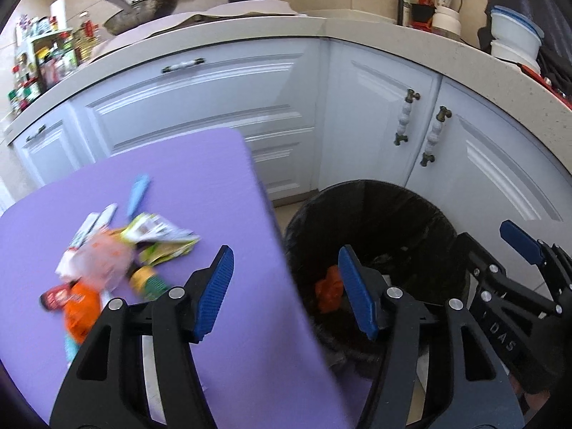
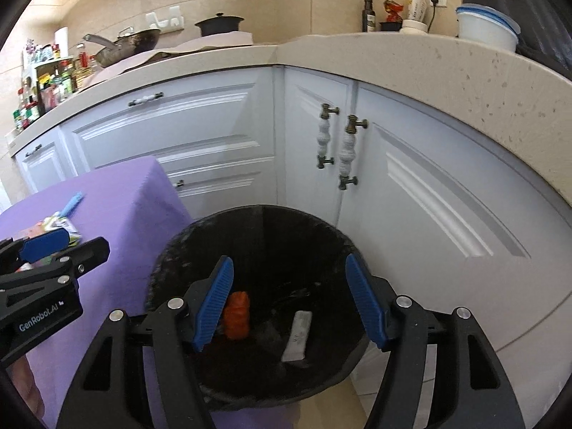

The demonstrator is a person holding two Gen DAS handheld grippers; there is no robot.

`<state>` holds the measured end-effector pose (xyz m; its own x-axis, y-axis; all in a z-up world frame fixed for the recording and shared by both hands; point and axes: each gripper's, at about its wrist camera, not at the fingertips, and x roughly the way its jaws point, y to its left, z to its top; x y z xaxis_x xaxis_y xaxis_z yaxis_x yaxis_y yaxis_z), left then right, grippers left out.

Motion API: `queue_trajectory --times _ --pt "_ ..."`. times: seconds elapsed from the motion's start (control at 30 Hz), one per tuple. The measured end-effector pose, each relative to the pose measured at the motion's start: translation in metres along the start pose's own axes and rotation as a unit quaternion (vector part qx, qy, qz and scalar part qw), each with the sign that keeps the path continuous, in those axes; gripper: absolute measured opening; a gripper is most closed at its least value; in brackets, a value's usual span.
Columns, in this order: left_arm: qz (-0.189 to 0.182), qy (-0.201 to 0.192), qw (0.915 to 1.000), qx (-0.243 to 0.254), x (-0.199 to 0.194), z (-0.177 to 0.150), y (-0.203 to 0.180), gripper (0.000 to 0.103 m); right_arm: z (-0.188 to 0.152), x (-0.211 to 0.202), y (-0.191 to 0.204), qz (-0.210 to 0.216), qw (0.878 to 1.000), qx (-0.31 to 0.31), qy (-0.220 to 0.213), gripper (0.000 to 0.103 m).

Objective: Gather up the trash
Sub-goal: 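Move both grippers back to the table toward the teal tube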

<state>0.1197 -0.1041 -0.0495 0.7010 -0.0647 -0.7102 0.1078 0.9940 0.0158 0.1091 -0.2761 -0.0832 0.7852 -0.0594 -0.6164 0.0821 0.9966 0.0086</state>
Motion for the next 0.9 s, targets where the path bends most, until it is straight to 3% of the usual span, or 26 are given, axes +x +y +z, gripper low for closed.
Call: queue_trajectory --times 0.37,0.6,0.9 --pt "0.055 0.001 0.9976 -0.042 -0.048 -0.047 0.074 0.060 -0.012 -0.036 0.063 0.057 0.998 -0.034 -0.003 0.064" --pt "0.108 0.020 0.9907 -0.081 -0.059 -0.078 0.128 0.060 -0.019 -0.046 0.103 0.088 0.994 -0.065 0.002 0.064" --pt "0.105 0.059 0.9854 -0.120 -0.048 -0.099 0.163 0.060 -0.024 -0.045 0.146 0.117 0.988 -0.099 0.014 0.064"
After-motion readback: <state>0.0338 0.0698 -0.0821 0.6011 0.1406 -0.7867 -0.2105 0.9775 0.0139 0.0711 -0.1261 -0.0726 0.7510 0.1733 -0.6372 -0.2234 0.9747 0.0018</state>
